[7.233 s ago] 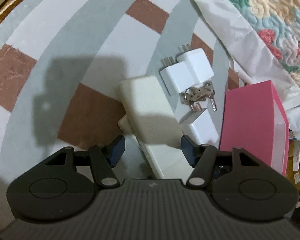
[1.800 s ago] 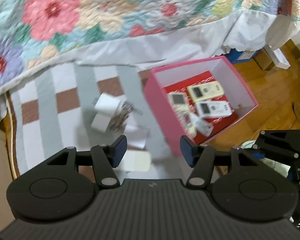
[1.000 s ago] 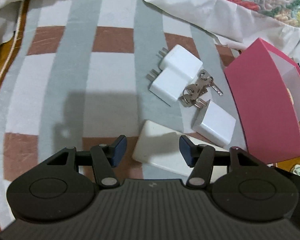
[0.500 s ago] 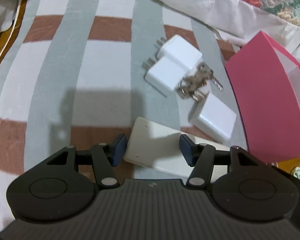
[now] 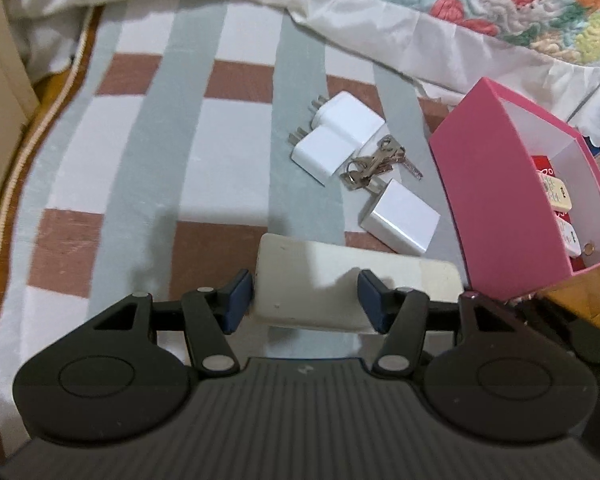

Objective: Organize rigid objects
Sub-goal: 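Close the left gripper on the plain white remote, then carry the white remote into the pink box and release it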

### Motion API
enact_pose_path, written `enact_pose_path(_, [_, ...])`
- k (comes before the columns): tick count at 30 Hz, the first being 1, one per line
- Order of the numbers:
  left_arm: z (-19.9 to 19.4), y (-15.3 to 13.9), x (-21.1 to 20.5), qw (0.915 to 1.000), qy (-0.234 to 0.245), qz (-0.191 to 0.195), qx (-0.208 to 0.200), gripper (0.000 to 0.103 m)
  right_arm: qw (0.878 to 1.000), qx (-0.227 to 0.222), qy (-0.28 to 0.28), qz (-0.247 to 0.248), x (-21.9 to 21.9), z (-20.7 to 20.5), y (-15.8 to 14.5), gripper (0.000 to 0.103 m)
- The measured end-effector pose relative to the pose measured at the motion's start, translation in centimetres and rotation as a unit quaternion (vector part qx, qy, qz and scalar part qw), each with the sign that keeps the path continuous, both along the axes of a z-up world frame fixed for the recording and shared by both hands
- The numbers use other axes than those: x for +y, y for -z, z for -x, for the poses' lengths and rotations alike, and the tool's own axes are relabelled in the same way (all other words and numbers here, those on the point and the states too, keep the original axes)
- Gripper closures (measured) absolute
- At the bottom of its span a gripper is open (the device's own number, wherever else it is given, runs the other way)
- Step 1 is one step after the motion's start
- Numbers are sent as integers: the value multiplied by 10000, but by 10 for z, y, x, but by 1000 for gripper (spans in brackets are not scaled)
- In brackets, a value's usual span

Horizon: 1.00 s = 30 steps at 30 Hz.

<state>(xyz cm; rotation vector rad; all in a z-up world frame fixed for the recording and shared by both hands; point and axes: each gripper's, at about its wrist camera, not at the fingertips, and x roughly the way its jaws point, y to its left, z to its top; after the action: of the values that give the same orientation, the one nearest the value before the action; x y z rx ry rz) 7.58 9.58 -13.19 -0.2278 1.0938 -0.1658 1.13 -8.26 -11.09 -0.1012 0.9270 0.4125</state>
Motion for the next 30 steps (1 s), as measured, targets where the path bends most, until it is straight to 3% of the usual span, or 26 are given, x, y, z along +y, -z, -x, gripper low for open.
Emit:
enact_pose_path(4, [12, -23, 6, 9995, -70, 243, -211, 48, 9978, -448, -317, 366, 5, 8, -21, 32])
enact_pose_path(10, [27, -55, 7, 9973, -90, 568, -465, 48, 9950, -769, -522, 369, -6, 12, -62, 31])
enact_pose_path(15, [30, -80, -9, 9968, 213, 528, -553, 48, 9913, -1070, -588, 493, -19, 21, -84, 31])
enact_pose_path(23, [27, -107, -68, 9941, 863, 350, -560, 48, 9871, -1169, -650, 875, -62, 21, -111, 31])
enact_pose_path(30, [3, -112, -128, 9917, 1193, 373, -307, 48, 9906, -1126, -334, 702, -121, 8, -126, 31])
